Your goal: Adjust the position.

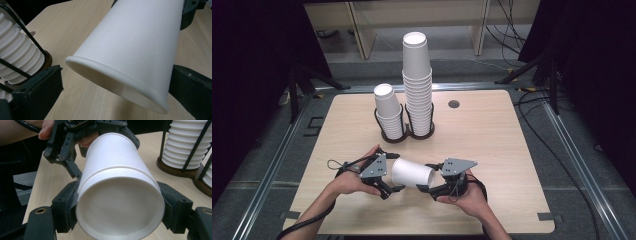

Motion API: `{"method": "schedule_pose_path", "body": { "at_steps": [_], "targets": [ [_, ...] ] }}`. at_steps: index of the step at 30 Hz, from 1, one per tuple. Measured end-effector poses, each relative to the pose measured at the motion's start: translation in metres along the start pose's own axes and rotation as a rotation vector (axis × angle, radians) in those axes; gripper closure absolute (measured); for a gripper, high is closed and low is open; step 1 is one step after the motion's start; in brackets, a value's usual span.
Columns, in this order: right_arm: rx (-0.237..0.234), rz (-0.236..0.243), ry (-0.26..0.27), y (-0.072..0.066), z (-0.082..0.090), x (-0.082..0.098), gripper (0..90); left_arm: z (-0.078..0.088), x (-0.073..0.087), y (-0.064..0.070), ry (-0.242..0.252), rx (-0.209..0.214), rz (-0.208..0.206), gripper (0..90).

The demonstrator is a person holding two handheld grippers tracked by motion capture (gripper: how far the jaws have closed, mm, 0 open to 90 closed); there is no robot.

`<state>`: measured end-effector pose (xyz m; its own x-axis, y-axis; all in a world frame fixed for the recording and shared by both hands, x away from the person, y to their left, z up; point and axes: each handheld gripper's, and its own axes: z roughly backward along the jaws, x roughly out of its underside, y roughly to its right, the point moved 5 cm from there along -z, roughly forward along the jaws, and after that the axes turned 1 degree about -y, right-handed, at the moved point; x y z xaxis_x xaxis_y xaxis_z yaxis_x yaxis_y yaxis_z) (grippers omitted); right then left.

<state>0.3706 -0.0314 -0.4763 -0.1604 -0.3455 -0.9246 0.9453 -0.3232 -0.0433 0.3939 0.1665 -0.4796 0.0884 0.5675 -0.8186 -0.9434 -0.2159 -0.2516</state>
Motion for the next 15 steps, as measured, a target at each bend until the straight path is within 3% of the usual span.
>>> {"method": "schedule_pose_path", "body": {
  "at_steps": [10,15],
  "targets": [
    [-0.017,0.023,-0.010,-0.0005,-0.0043,-0.0006,27.0,-0.0033,-0.0005,0.0025,-0.019,0.029,-0.042,0.0],
    [-0.018,-0.008,-0.023,-0.0028,-0.0048,0.0008,27.0,-0.0038,0.0007,0.0043,-0.022,0.046,-0.050,2.3]
  ]
}}
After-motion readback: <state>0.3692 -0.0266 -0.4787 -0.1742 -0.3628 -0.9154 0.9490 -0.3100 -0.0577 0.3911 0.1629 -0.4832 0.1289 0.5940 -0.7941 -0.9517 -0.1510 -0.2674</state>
